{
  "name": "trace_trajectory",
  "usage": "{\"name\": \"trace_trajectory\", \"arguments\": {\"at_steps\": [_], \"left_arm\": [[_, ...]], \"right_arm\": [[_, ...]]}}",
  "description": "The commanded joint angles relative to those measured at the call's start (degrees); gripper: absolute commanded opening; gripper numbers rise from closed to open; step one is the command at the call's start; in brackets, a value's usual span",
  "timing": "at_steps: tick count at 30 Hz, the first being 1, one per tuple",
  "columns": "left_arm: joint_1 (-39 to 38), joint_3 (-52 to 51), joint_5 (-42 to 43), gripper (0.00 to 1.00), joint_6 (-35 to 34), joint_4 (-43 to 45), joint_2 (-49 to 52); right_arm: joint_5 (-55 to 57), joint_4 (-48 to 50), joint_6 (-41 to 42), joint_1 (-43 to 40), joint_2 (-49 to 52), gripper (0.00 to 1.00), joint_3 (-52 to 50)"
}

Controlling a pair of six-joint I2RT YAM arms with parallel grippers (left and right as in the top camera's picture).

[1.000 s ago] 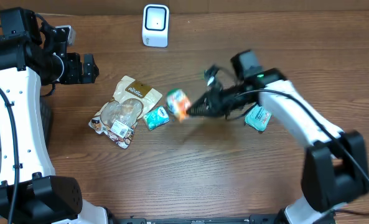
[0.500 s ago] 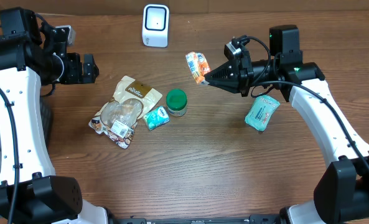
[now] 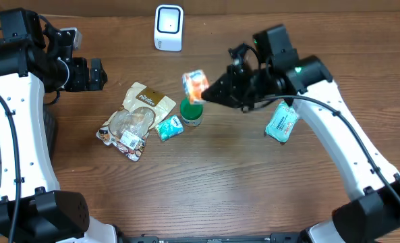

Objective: Scan the item barcode
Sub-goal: 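Lift the orange Kleenex pack and hold it under the scanner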

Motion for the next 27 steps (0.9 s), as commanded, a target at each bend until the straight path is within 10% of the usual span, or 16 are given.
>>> {"name": "trace_trajectory", "arguments": {"at_steps": [1, 6, 11, 21, 27], "left_arm": [[-0.37, 1.01, 0.46, 0.99, 1.25, 0.09, -0.66], [-0.37, 1.01, 0.46, 1.0, 1.25, 0.07, -0.66], [-0.37, 1.01, 0.46, 1.0, 1.27, 0.07, -0.66], [-0.37, 1.01, 0.46, 1.0, 1.25, 0.09, -0.66], [-0.37, 1.01, 0.46, 1.0, 1.27, 0.09, -0.66]], "right_arm": [[27.76, -6.36, -6.6, 3.48, 4.79, 0.04, 18.08], [47.63, -5.16, -14.45, 7.21, 20.2, 0.04, 40.92], [66.1, 16.24, -29.05, 9.73, 31.71, 0.04, 42.82], [67.06, 55.74, -69.33, 9.81, 51.3, 0.04, 42.47], [66.62, 59.65, -78.16, 9.81, 58.47, 0.04, 42.47]]}}
